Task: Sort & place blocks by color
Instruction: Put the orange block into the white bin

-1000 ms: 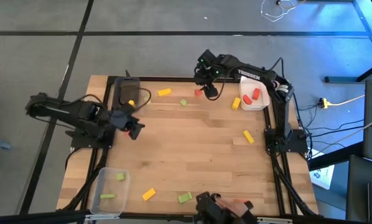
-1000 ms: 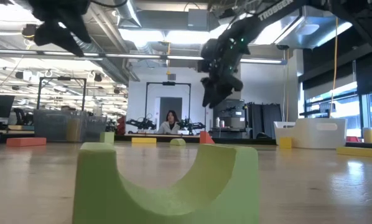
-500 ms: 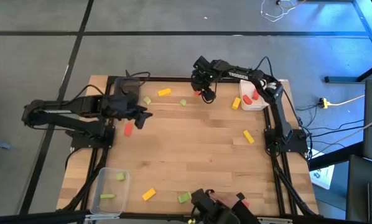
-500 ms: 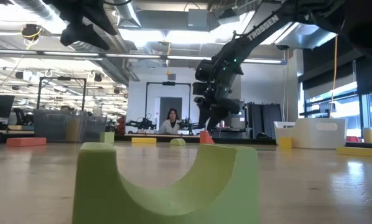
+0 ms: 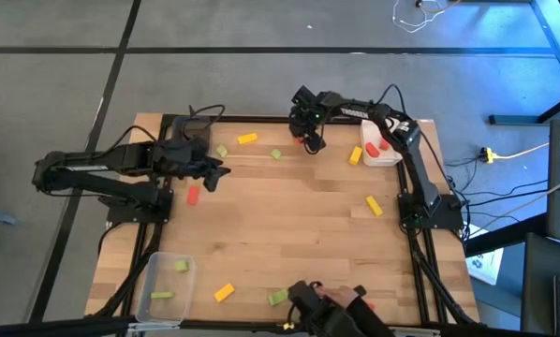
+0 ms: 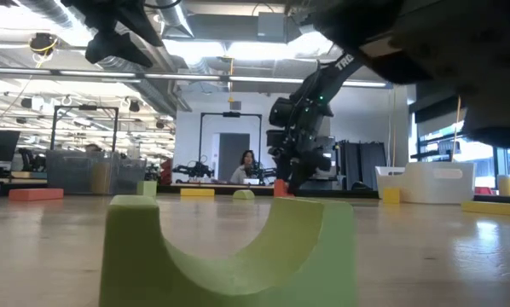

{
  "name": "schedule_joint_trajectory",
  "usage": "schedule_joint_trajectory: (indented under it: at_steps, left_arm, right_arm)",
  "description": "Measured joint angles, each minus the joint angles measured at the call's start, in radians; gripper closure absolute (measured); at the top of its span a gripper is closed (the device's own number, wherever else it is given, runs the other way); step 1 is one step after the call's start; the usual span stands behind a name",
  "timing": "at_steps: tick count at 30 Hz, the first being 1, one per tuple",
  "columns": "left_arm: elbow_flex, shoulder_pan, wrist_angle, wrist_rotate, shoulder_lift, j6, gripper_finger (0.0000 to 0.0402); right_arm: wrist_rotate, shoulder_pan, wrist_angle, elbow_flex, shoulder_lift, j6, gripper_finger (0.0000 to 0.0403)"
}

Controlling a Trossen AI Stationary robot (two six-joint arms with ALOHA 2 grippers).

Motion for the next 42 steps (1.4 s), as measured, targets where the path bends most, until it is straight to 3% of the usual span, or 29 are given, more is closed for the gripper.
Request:
schedule_joint_trajectory:
  at_steps: [9, 13, 17, 25, 33, 42]
  left_arm:
    - [0.000, 0.000, 0.000, 0.000, 0.000, -0.002, 0.0200]
    - [0.000, 0.000, 0.002, 0.000, 0.000, -0.002, 0.0200]
    - [0.000, 0.000, 0.002, 0.000, 0.000, -0.003, 0.0200]
    - [0.000, 0.000, 0.002, 0.019, 0.000, -0.002, 0.0200]
    - [0.000, 0.000, 0.002, 0.019, 0.000, 0.006, 0.0200]
    - [-0.002, 0.008, 0.027, 0.019, 0.039, 0.155, 0.0200]
  right_arm:
    - [0.008, 0.011, 0.043, 0.000, 0.021, 0.014, 0.0169]
    - [0.010, 0.013, 0.060, 0.001, 0.023, 0.091, 0.0205]
    - [0.009, 0.014, 0.045, 0.002, 0.023, 0.116, 0.0271]
    - [0.013, 0.026, -0.117, 0.041, 0.024, 0.124, 0.0273]
    - [0.012, 0.030, -0.357, 0.241, 0.025, 0.228, 0.0273]
    - [0.011, 0.027, -0.674, 0.520, 0.016, 0.350, 0.0273]
